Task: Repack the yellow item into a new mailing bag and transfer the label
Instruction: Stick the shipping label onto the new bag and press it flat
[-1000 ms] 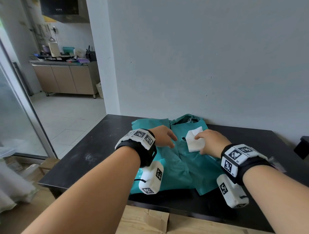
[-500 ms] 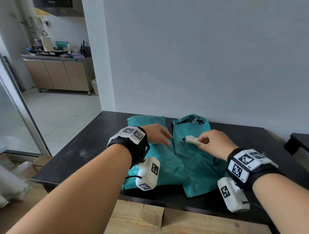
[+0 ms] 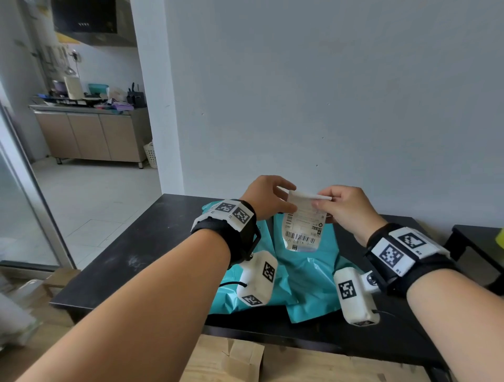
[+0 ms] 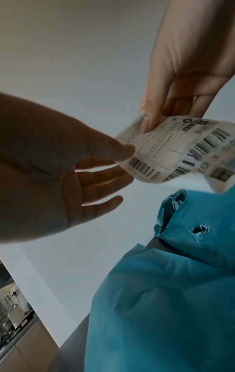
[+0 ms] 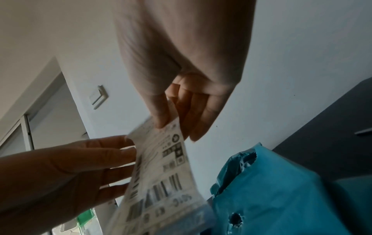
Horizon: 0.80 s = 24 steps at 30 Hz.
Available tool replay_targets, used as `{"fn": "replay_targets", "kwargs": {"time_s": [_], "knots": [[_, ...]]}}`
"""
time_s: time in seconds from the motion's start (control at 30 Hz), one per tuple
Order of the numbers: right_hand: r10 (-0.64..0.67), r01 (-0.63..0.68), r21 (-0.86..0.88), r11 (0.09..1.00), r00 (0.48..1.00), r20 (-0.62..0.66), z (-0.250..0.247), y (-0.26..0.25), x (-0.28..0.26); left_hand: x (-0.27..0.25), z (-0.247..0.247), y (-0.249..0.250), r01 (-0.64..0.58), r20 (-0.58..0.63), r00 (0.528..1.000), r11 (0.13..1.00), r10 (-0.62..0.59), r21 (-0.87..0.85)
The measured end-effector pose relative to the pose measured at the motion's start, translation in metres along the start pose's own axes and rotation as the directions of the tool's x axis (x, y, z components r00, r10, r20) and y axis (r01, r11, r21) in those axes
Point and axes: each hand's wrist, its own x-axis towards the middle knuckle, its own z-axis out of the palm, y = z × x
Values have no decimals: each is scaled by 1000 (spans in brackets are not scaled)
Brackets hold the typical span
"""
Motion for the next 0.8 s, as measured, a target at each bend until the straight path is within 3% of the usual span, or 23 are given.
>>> {"fn": "replay_targets", "kwargs": {"time_s": [0.13, 0.23, 0.3, 0.37, 0.47, 0.53, 0.6, 0.67, 0.8], "knots": [[-2, 2, 10, 1000, 999, 39, 8, -5, -2, -6, -6, 3, 29, -28, 999, 1000, -29, -5], [24, -24, 108, 994, 1000, 4, 14, -11, -2, -15, -12, -4, 204, 162, 968, 977, -191, -65], [69, -61, 194, 979, 997, -34, 17, -15, -1, -23, -17, -11, 235, 261, 939, 972, -226, -4], [102, -86, 230, 969, 993, -60, 20, -17, 1, -27, -25, -19, 247, 209, 949, 969, -236, -25], [132, -120, 227, 966, 991, -38, 26, -16, 0, -27, -42, -30, 268, -1, 961, 935, -276, -234], [163, -180, 196, 964, 982, 97, 30, -15, -5, -28, -53, -33, 238, -96, 950, 888, -297, -394], [208, -246, 109, 963, 938, 277, 38, -17, -11, -30, -60, -35, 200, -142, 943, 852, -302, -483], [226, -231, -34, 972, 895, 385, 49, -19, -14, -30, -61, -36, 193, -183, 937, 878, -297, -437], [132, -117, -70, 991, 953, 274, 65, -29, -10, -29, -59, -37, 190, -191, 952, 951, -240, -244]]}}
